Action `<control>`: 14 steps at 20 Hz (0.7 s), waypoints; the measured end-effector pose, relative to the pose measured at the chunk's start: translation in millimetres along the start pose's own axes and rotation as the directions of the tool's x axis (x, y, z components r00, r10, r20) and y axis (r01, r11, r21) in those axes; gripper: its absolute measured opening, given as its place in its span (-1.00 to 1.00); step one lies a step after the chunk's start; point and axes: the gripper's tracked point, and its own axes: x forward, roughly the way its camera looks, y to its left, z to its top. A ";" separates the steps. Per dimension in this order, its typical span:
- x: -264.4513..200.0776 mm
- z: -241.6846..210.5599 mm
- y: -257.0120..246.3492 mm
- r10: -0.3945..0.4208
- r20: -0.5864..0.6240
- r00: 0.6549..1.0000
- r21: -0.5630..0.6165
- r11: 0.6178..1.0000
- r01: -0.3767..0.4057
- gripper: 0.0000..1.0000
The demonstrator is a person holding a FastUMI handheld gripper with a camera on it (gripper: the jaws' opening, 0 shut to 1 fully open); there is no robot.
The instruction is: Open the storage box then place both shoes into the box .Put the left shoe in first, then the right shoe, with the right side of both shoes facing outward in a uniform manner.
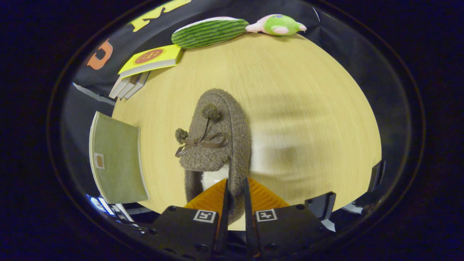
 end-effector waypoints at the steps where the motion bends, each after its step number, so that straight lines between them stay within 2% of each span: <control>1: -1.5 -1.1 2.8 0.016 0.006 1.000 0.025 1.000 -0.016 -0.63; 3: -4.4 -3.9 11.4 0.074 0.015 0.997 0.085 0.994 -0.075 -0.85; 5: -10.4 -6.5 20.9 0.126 0.029 0.992 0.158 0.979 -0.129 -0.87; 8: -32.6 -4.6 38.0 0.151 0.085 0.985 0.204 0.965 -0.166 -0.87; 11: -70.3 -1.3 61.1 0.165 0.175 0.971 0.180 0.964 -0.197 -0.88; 14: -106.9 -4.5 103.4 0.232 0.232 0.944 0.181 0.944 -0.277 -0.88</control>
